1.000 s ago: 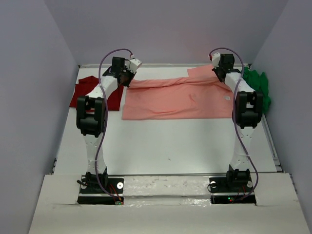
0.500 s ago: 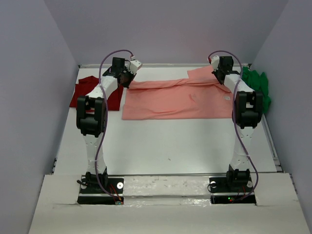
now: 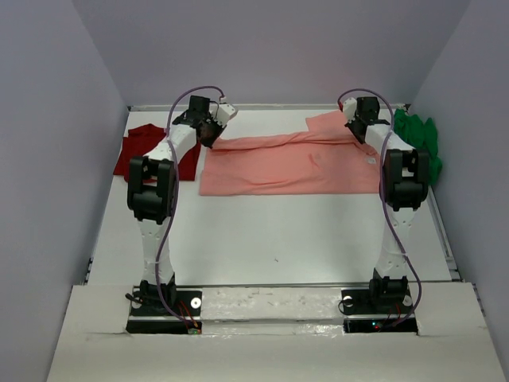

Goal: Fold and stack the t-shirts
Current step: Fold the tshirt

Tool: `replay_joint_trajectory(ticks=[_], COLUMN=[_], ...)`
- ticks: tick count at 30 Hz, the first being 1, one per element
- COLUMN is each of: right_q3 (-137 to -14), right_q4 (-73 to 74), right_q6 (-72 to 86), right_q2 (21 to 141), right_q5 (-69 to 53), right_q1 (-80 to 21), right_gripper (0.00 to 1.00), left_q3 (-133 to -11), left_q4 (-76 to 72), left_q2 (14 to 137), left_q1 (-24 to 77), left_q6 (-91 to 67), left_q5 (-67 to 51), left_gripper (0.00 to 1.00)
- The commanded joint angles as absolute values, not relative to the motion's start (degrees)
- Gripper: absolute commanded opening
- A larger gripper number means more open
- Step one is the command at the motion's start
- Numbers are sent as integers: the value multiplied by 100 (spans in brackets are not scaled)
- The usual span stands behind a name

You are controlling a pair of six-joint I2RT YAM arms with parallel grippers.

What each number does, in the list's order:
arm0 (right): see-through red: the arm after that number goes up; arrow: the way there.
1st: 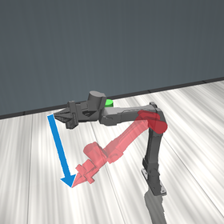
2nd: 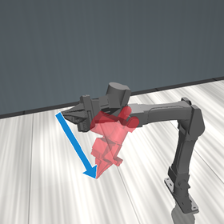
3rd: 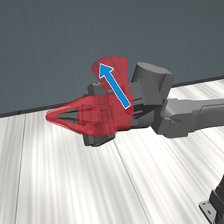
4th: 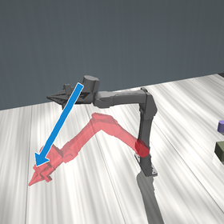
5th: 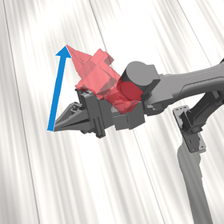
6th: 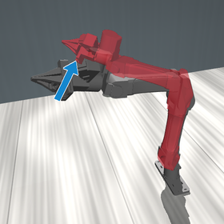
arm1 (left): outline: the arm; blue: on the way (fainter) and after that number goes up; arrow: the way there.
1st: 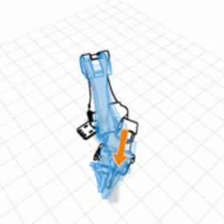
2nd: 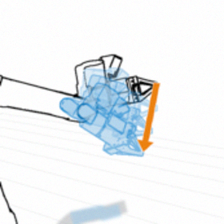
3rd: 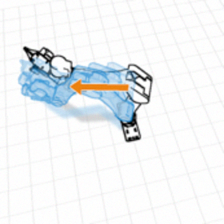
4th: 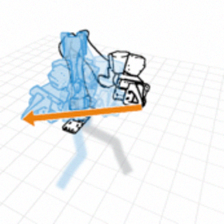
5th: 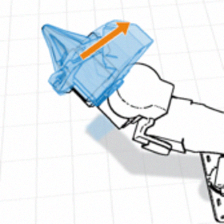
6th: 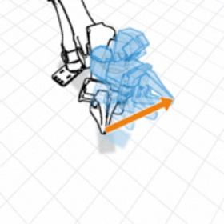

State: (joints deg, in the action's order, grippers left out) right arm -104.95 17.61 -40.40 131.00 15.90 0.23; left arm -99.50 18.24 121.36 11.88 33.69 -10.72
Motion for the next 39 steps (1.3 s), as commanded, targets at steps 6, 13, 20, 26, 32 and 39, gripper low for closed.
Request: replay_joint_trajectory(ticks=[6,13,20,26,32,39], right_q3=[-10388,-10687,-10907,-11257,-11776,-12533], right_q4=[1784,2355,2953,3198,3348,3850], right_q6=[-4289,-4184,-3955,-3561,-3164,-2927], right_q2=[12797,12858,12446,12095,12408,13297], right_q5=[1784,1618,1319,793,501,413], right_q1=[-18,-18,-18,-18,-18,-18], right_gripper=[10,56,61,62,56,45], left_q3=[-10178,-10187,-10459,-10275,-10248,-10213], left_q4=[2092,2101,2364,2320,2329,2338], left_q2=[12410,12533,12735,12648,12621,12595], left_q1=[1380,1494,1714,1802,1854,1881], left_q6=[3621,3770,3867,3902,3885,3920], left_q5=[-589,-62,1246,1406,1433,1512], left_gripper=[0,10,16,9,0,0])
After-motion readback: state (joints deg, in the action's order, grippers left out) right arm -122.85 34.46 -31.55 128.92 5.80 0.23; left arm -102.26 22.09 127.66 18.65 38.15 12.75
